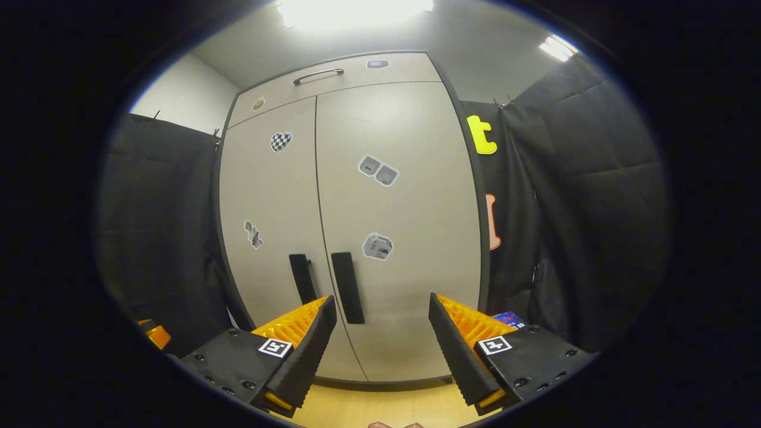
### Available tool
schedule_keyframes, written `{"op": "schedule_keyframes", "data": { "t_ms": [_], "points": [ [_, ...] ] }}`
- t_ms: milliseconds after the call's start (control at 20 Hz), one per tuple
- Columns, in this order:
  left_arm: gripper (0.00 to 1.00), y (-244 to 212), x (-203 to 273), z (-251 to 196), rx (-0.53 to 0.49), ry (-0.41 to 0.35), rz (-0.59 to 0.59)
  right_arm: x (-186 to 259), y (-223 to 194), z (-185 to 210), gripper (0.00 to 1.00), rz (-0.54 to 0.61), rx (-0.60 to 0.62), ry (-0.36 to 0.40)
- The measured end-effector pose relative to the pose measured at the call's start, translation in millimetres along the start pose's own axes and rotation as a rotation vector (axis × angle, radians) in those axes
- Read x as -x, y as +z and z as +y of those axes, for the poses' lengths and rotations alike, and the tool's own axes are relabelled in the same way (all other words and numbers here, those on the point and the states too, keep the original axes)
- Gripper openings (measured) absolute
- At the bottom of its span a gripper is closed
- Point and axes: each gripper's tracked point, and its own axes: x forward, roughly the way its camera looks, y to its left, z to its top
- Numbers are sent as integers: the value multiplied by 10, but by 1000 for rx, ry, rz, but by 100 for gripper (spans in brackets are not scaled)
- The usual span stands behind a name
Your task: Open the right door of the double-door shoe cabinet with the right hand, and open the left door with the left hand.
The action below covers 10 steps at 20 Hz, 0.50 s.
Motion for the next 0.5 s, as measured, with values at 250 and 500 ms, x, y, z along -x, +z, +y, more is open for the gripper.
{"op": "schedule_keyframes", "data": {
  "t_ms": [250,500],
  "points": [
    [98,-85,-43,3,-16,-16,21,-459,176,153,97,-18,48,4],
    [98,-241,-96,14,-64,-15,49,-926,-49,326,98,64,47,57]
  ]
}}
